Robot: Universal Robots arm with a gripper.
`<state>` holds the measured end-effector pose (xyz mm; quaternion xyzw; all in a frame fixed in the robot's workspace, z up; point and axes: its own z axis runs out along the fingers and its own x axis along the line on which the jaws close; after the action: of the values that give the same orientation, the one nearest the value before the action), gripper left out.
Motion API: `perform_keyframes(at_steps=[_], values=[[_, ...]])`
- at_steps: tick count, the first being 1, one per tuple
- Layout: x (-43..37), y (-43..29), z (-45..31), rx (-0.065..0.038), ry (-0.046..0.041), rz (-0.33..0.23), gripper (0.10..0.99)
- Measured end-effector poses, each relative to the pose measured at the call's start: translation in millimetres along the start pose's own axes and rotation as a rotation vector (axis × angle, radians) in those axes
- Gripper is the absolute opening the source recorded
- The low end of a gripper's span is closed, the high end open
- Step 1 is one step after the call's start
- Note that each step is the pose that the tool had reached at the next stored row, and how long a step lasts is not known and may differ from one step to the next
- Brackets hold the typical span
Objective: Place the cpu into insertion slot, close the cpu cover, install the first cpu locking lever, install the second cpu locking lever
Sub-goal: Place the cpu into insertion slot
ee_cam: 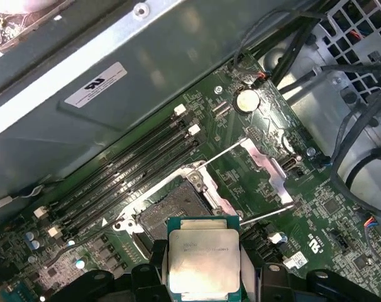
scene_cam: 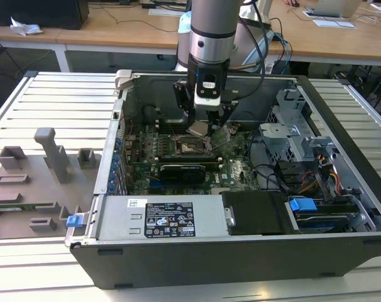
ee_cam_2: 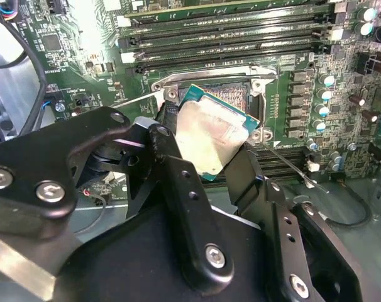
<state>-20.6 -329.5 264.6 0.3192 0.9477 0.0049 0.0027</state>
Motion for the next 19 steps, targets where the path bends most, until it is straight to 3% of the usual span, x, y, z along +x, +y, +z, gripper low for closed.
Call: perform_keyframes(at_steps=[11,19], values=[[0.0,0.0,0.2,0.005,-0.0045,0.072,0.541],[0.0,0.0,0.2,0.005,-0.0047,0.091,0.541]])
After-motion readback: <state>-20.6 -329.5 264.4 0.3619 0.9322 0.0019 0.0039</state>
